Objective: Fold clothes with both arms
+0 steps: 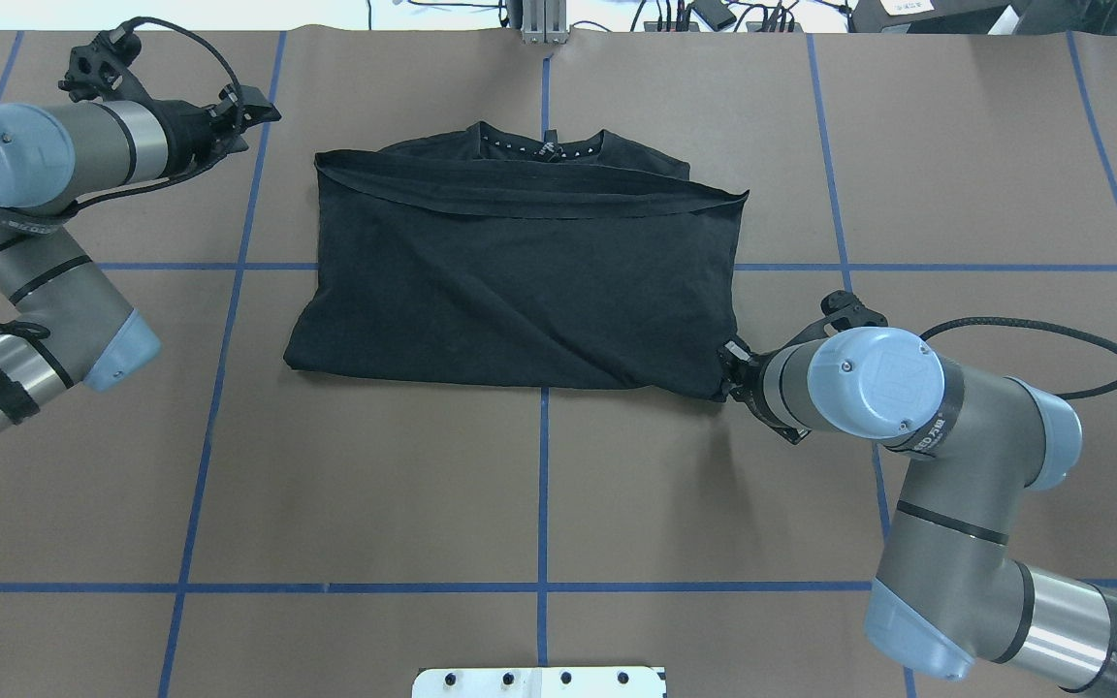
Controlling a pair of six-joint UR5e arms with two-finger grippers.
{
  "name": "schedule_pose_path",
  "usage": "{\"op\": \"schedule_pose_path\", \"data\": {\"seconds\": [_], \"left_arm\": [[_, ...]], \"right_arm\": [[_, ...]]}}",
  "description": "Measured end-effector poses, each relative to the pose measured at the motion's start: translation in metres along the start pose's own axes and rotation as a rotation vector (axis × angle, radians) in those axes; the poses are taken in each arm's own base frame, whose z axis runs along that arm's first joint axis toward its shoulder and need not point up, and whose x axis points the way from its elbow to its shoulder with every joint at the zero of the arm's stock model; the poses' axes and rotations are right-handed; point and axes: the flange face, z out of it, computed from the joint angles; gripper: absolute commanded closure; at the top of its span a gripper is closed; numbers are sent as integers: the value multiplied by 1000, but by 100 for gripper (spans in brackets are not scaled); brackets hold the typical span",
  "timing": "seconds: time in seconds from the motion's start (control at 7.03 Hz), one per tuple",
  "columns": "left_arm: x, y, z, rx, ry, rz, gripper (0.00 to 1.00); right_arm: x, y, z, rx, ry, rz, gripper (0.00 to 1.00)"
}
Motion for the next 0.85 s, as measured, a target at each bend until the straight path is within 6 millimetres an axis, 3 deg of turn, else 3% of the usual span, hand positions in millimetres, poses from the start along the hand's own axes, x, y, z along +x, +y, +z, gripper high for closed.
{"op": "schedule_pose_path", "data": {"seconds": [0.85], "left_arm": [[-3,0,0,3,-3,0,32]], "right_arm": [[-1,2,13,8,17,-4,41]]}}
